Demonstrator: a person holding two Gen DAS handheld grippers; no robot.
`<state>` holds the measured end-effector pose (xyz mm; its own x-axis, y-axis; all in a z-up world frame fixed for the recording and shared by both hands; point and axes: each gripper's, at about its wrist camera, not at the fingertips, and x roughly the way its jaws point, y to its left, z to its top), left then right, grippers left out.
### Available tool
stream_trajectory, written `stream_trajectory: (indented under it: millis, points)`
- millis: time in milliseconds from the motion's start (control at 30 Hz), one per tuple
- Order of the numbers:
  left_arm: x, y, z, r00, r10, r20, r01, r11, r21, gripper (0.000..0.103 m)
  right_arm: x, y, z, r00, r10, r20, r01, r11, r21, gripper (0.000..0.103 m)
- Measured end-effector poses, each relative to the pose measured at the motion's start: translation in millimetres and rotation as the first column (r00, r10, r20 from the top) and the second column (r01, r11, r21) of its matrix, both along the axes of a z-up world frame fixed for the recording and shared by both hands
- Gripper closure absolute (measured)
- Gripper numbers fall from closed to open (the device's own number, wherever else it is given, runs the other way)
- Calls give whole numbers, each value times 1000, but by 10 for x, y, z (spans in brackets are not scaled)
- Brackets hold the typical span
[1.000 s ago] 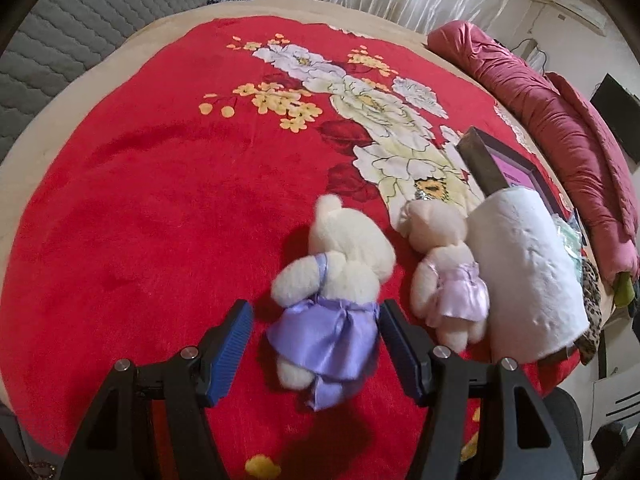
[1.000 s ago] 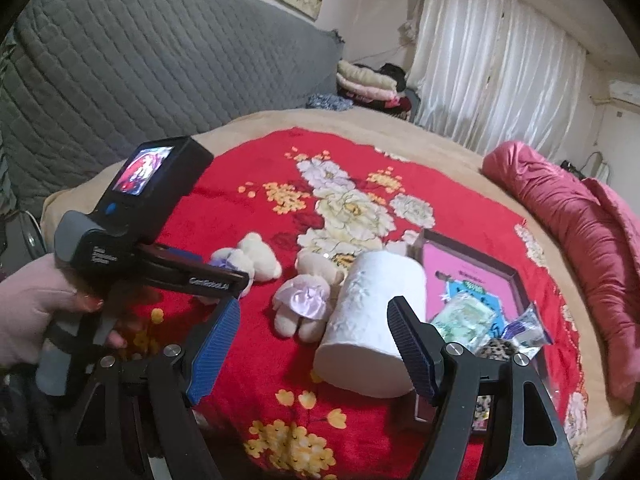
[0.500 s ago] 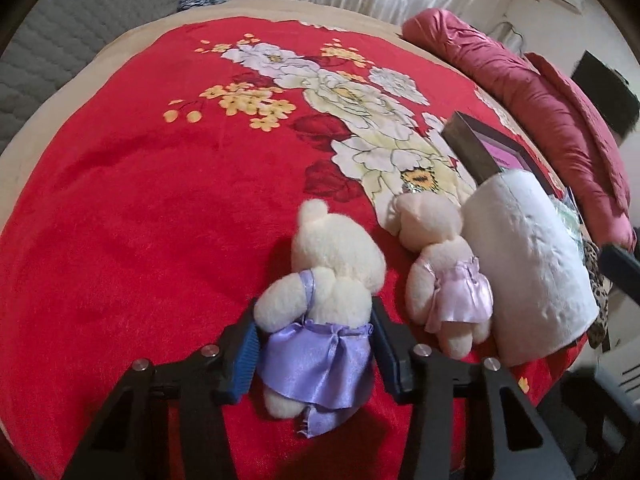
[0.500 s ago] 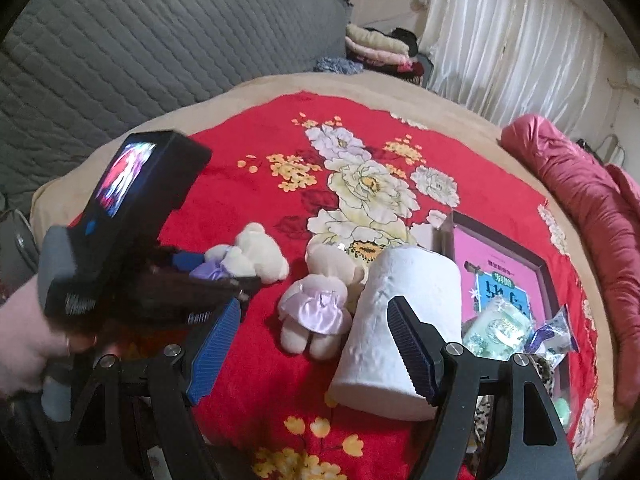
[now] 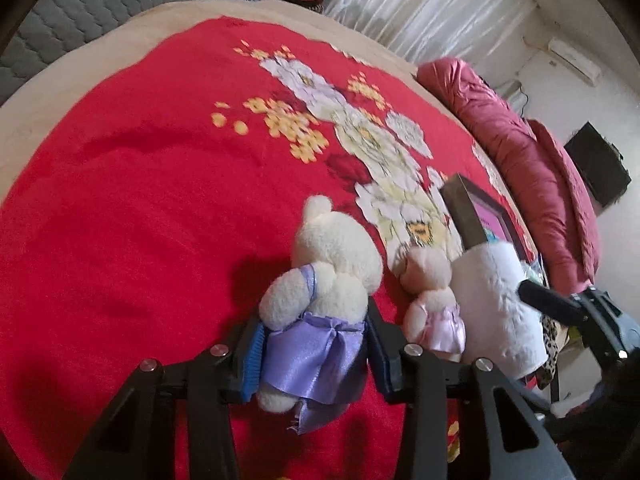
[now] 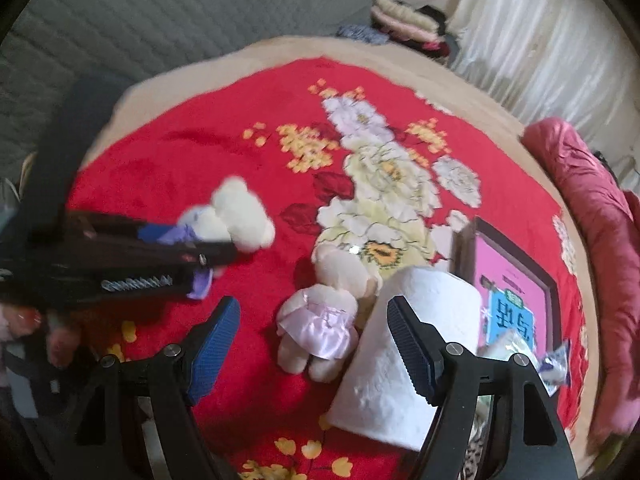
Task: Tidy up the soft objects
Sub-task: 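Grasp the purple-dress teddy bear with left tool while right tool grasps the pink-dress bear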
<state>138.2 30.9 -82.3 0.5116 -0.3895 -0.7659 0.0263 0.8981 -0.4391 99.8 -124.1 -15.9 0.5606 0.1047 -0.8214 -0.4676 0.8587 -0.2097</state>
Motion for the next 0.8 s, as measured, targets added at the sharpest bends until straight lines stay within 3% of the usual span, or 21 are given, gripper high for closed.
stream_trajectory:
  millis: [233, 433, 533, 733, 800]
  points:
    - [26, 194, -3, 999, 51, 0, -51, 998, -42, 59, 284, 218, -249, 986, 71, -148, -94, 984, -153, 26]
    - [25, 239, -16, 998, 65, -2, -65, 996, -54, 59, 438, 311, -408, 951, 160, -266, -240, 921, -305, 26]
    - [20, 246, -14, 998, 66, -1, -66, 996, -52, 59, 554, 281, -522, 918, 142, -370, -269, 909, -318, 26]
    - [21, 255, -31, 998, 67, -8, -67, 997, -47, 59, 767, 320, -660, 871, 106, -479, -284, 905, -316, 26]
    - [21, 260, -31, 998, 69, -9, -69, 996, -48, 59, 852, 351, -705, 868, 102, -485, -297, 891, -343, 26]
